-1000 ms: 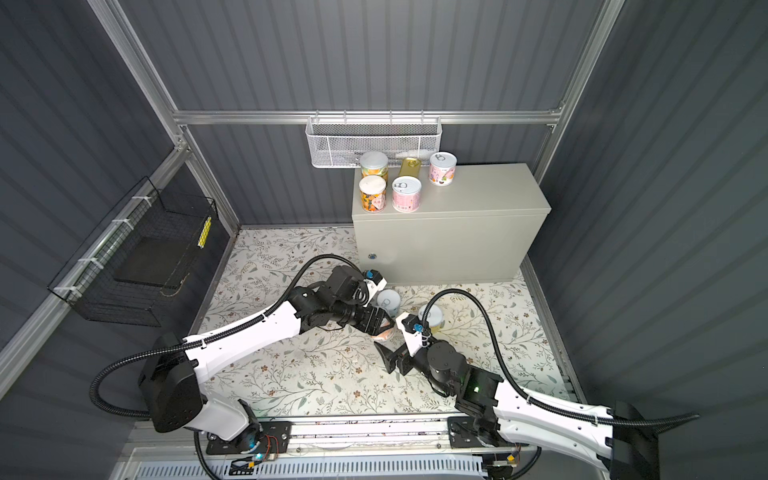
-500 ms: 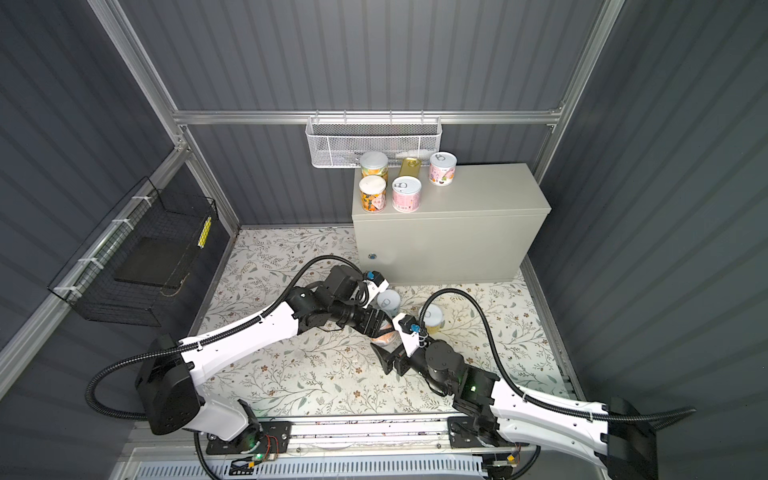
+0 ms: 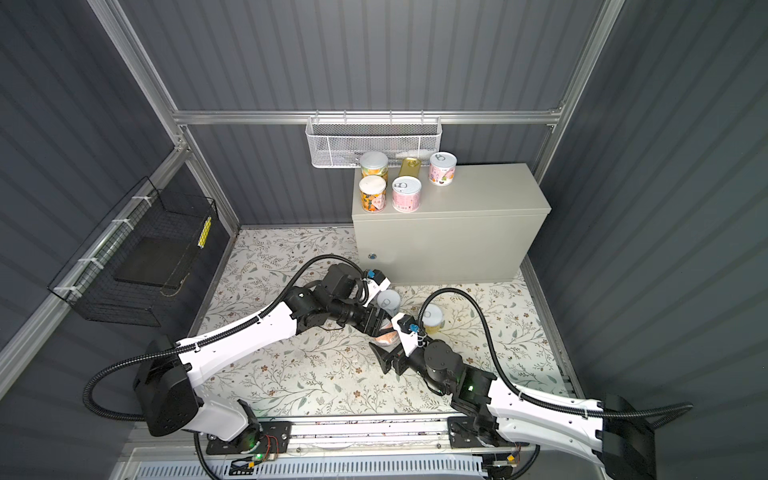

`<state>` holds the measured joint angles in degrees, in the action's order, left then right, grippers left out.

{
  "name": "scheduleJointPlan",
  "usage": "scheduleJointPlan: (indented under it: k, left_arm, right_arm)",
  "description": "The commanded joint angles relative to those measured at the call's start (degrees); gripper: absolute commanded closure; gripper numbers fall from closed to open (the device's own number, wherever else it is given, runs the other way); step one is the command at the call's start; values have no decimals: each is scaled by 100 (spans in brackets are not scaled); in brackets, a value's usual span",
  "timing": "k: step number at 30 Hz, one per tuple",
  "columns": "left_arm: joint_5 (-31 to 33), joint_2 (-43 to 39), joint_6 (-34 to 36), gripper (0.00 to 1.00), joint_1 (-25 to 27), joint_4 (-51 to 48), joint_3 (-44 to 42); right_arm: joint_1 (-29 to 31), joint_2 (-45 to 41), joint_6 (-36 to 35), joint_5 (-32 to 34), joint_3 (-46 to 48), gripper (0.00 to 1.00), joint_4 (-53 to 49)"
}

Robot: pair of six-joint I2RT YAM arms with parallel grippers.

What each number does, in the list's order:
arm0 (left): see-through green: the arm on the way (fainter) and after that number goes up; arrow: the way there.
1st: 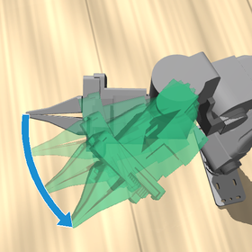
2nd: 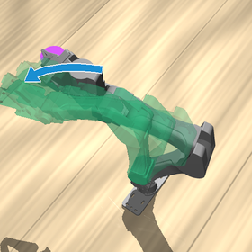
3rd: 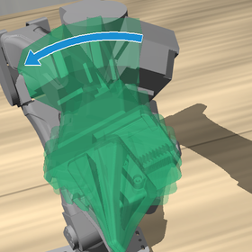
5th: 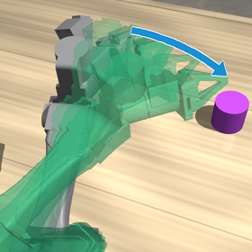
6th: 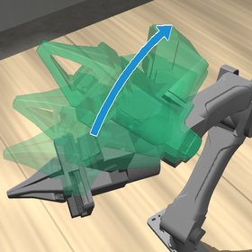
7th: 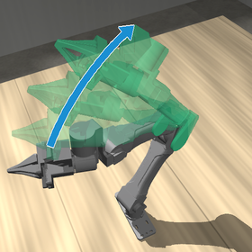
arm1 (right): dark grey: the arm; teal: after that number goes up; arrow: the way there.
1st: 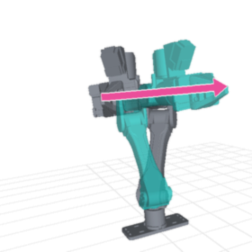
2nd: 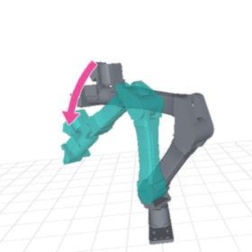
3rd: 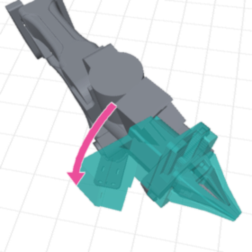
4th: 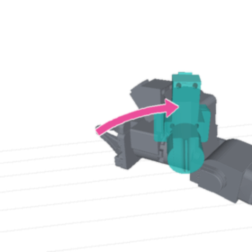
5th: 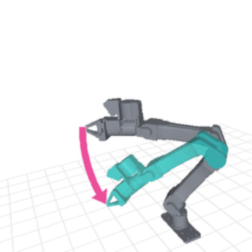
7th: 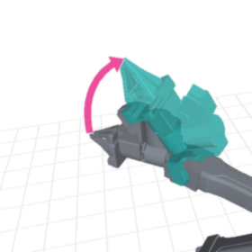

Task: Place and organize the canned foods onto the counter
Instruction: 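Close the right gripper around the orange can held by the left gripper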

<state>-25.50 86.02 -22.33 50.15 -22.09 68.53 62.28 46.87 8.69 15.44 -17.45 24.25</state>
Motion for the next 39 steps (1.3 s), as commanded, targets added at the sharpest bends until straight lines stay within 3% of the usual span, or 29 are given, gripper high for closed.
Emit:
scheduleJointPlan:
  k: [1,16,39]
  left_arm:
    - [-346,-177,-127,53,-23,430,108]
    - [-298,-304,-70,53,-23,371,2]
    - [-282,-298,-166,53,-23,432,-173]
  right_arm:
    - [28,61,-4,1,49,1,262]
    - [48,299,2,472,159,1,793]
    - [60,771,-104,675,-26,1,1248]
